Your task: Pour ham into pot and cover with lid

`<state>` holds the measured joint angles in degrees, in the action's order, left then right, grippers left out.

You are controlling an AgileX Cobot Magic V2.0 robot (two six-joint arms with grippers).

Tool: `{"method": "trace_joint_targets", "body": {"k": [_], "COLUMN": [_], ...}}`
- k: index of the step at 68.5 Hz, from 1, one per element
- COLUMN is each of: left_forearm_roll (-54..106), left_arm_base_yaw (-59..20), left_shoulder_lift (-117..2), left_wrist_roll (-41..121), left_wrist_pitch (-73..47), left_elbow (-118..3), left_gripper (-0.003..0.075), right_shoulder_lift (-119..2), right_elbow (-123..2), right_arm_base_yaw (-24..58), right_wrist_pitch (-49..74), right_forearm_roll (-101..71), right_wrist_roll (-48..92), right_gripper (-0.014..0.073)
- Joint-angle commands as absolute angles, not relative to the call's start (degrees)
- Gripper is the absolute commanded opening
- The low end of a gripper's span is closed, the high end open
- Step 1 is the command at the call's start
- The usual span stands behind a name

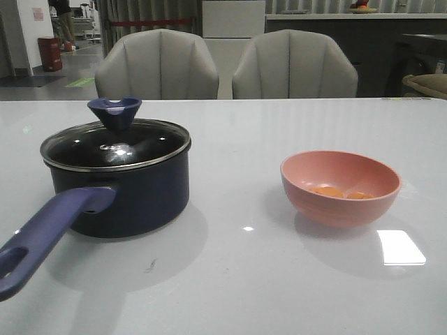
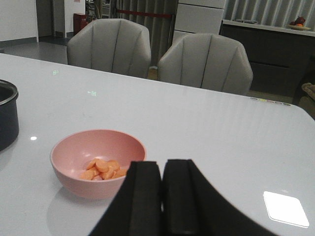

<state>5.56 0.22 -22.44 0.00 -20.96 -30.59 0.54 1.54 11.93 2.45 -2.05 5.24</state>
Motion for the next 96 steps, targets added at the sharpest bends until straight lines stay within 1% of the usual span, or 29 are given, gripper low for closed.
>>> {"method": "trace_joint_targets", "body": {"k": [1,20,27,33,36,37,38,39,44,47,50,76,86,96], "left_forearm_roll": [7.71,7.71,7.60,6.95,6.95,6.95,6.95,6.95,6.95,6.95,6.95,9.97,9.49,8.35], "left_arm_base_yaw": [0.37,0.37,0.37,0.37,0.37,0.37,0.37,0.37,0.37,0.37,0.37,0.37,-0.31,-2.84], "left_shoulder_lift": [-25.25,-27.30,-27.30,-27.30,-27.30,-27.30,-27.30,-27.30,-27.30,-27.30,-27.30,-28.03,-32.26,-40.61], "left_wrist_roll": [-0.79,-0.79,-0.79,-0.79,-0.79,-0.79,-0.79,-0.79,-0.79,-0.79,-0.79,-0.79,-0.79,-0.79], "left_wrist_pitch": [-17.79,-18.01,-18.13,-18.69,-18.90,-19.05,-19.05,-19.05,-18.84,-18.57,-18.24,-18.74,-25.00,-33.28], "left_elbow": [-32.80,-32.80,-32.80,-32.80,-32.80,-32.80,-32.80,-32.80,-32.80,-32.80,-32.80,-33.45,-37.96,-45.46], "left_gripper": [0.0134,0.0137,0.0177,0.0266,0.0341,0.0377,0.0390,0.0428,0.0557,0.0603,0.0626,0.0625,0.0625,0.0625], "right_shoulder_lift": [1.72,1.72,1.72,1.72,1.72,1.72,1.72,1.72,1.72,1.72,1.72,1.72,1.72,1.72], "right_elbow": [1.25,1.25,1.25,1.25,1.25,1.25,1.25,1.25,1.25,1.25,1.25,1.25,1.25,1.25], "right_arm_base_yaw": [11.60,11.60,11.60,11.60,11.60,11.60,11.60,11.60,11.60,11.60,11.60,11.60,11.60,11.60], "right_wrist_pitch": [-2.42,-2.42,-2.42,-2.42,-2.42,-2.42,-2.42,-2.42,-2.42,-2.42,-2.42,-2.42,-2.42,-2.42], "right_forearm_roll": [-1.66,-1.66,-1.66,-1.66,-1.66,-1.66,-1.66,-1.66,-1.66,-1.66,-1.66,-1.66,-1.66,-1.66], "right_wrist_roll": [5.48,5.48,5.48,5.48,5.48,5.48,5.48,5.48,5.48,5.48,5.48,5.48,5.48,5.48], "right_gripper": [0.0150,0.0150,0.0150,0.0150,0.0150,0.0150,0.0150,0.0150,0.0150,0.0150,0.0150,0.0150,0.0150,0.0150]}}
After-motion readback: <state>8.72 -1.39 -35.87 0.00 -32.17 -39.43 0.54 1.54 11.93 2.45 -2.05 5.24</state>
